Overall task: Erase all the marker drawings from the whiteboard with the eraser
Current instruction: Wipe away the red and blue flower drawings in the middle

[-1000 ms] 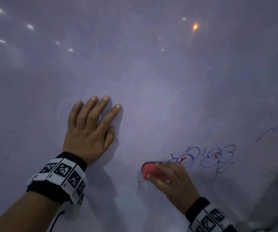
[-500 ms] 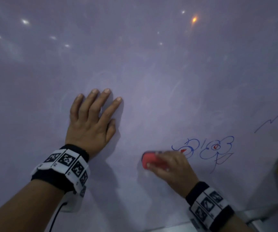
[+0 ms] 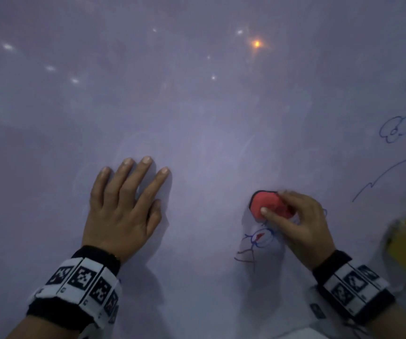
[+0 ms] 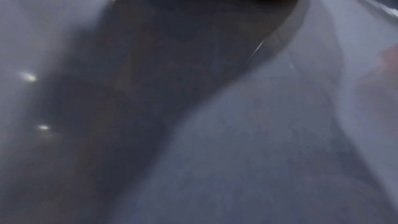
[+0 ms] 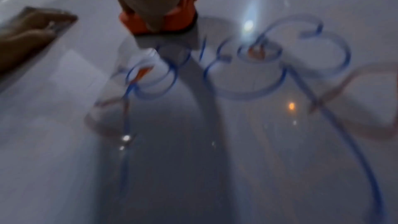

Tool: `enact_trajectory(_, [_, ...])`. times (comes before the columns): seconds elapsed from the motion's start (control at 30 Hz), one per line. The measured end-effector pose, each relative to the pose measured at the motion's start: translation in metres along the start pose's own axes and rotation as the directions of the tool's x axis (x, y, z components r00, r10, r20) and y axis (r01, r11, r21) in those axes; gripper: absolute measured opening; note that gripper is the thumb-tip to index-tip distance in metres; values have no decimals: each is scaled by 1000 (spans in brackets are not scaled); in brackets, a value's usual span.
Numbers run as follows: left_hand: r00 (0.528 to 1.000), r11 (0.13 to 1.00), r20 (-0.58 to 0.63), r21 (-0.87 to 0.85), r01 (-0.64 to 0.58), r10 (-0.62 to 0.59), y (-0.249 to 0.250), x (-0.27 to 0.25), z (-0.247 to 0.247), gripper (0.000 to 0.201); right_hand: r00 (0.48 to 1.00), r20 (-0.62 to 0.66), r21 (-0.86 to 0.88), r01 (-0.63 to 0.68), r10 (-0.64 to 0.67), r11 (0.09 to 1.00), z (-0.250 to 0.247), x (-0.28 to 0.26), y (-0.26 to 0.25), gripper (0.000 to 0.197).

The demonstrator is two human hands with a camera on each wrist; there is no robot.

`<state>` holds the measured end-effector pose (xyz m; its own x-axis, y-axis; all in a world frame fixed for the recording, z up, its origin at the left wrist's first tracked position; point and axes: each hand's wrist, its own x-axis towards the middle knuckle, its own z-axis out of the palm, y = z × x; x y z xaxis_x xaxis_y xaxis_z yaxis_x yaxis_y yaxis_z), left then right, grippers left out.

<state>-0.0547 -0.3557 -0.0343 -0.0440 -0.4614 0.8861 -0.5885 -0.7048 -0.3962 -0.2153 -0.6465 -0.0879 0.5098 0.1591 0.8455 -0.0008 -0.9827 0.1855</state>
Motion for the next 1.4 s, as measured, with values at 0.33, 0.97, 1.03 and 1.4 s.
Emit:
enact_trajectory(0.33, [999,999,-7,18,41,-41,3,3,0,49,914,1,45,406,-406,913,5,-2,13,34])
enact_trajectory(0.97, [968,968,44,65,242,-245,29,-8,4,49,899,-2,35,437,-437,899,40,-69,-7,38])
enact_trajectory(1.03, [967,966,33,65,252,-254,29,-9,5,49,841,69,-5,539,-537,843,30,-74,23,38])
enact_trajectory(1.4, [973,975,-61,-18,222,-223,75,17,12,36,886,197,130,400,-419,907,36,-104,27,33])
